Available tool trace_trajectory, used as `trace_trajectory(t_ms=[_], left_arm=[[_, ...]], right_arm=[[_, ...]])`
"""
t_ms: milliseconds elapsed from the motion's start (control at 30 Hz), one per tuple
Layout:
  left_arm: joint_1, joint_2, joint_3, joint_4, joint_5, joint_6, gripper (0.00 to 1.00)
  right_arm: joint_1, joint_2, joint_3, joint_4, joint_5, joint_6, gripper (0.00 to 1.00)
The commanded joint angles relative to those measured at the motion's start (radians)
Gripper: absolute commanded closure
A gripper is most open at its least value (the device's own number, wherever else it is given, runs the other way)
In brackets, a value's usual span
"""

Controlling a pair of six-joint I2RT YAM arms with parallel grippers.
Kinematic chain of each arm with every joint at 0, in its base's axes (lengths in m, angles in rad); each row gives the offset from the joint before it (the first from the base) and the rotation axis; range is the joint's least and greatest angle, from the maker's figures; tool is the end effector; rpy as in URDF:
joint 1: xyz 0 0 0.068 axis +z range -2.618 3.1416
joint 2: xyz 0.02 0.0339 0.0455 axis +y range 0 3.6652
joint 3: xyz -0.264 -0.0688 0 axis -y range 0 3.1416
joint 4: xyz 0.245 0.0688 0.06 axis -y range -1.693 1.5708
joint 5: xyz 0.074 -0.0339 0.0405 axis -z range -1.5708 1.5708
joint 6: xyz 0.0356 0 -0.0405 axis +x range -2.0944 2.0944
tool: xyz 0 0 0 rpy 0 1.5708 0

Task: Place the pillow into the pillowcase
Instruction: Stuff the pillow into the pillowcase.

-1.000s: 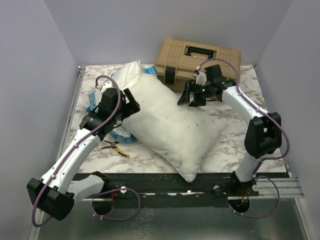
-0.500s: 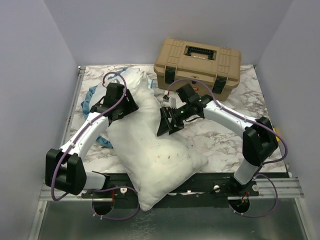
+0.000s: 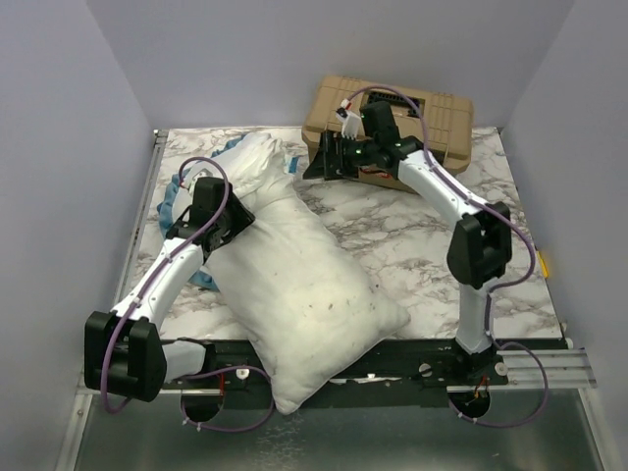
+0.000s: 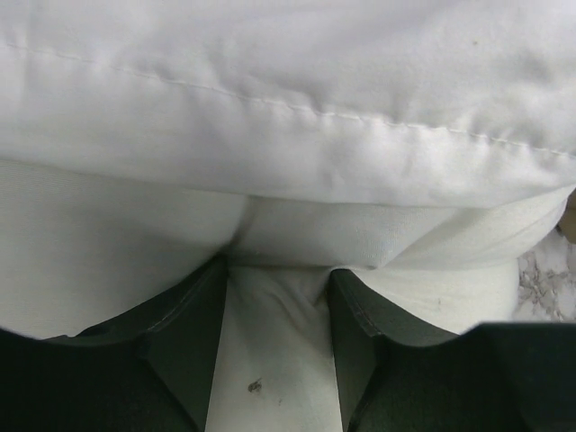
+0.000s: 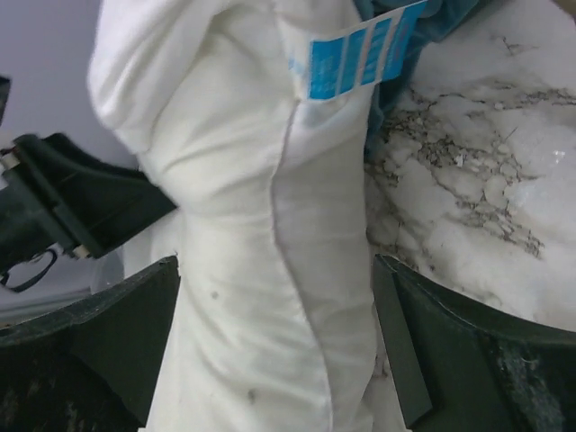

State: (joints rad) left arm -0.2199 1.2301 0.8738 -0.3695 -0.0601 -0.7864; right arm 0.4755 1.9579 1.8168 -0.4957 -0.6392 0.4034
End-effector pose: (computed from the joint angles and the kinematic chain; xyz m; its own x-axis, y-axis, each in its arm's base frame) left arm 0.2584 -0.0556 0.2604 -0.5807 -0.5942 -0.5566 -0.3356 0.7975 -0.5013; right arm 0.3931 0.2263 0.3219 -0.7978 -0.0565 -0.6002 -0.5226 0.5612 0.6419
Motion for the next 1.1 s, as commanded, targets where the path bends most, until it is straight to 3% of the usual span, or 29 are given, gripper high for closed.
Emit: trace_trajectory(t_ms=[0,267,467,667,800,1067], left_arm=[[0.059,0.012,-0.027,-0.141,-0.061,0.027,0.51],[0.08,0.025,-0.025,-0.146,-0.025,0.042,0.49],[0.081,0.001,0.018,-0.146,0.001,0.065,0.45],[0.082,-0.041,0.148,-0.141,0.102,0.107,0.33],[0.081,-0.03,0.241,-0.131,0.189,0.098,0.29],[0.081,0.001,0.365,-0.132,0.188,0.101,0.29]], right_arm=[[0.01,0.154,0.094,0.119,-0.01,0.075,0.09],[0.018,0.387,0.366,0.353,-0.124,0.269,0.2],[0.03,0.459,0.378,0.464,-0.177,0.354,0.45],[0.093,0.481,0.295,0.545,-0.279,0.379,0.69],[0.15,0.511,0.296,0.602,-0.34,0.419,0.72],[0.208,0.563,0.261,0.804,-0.38,0.628,0.74]])
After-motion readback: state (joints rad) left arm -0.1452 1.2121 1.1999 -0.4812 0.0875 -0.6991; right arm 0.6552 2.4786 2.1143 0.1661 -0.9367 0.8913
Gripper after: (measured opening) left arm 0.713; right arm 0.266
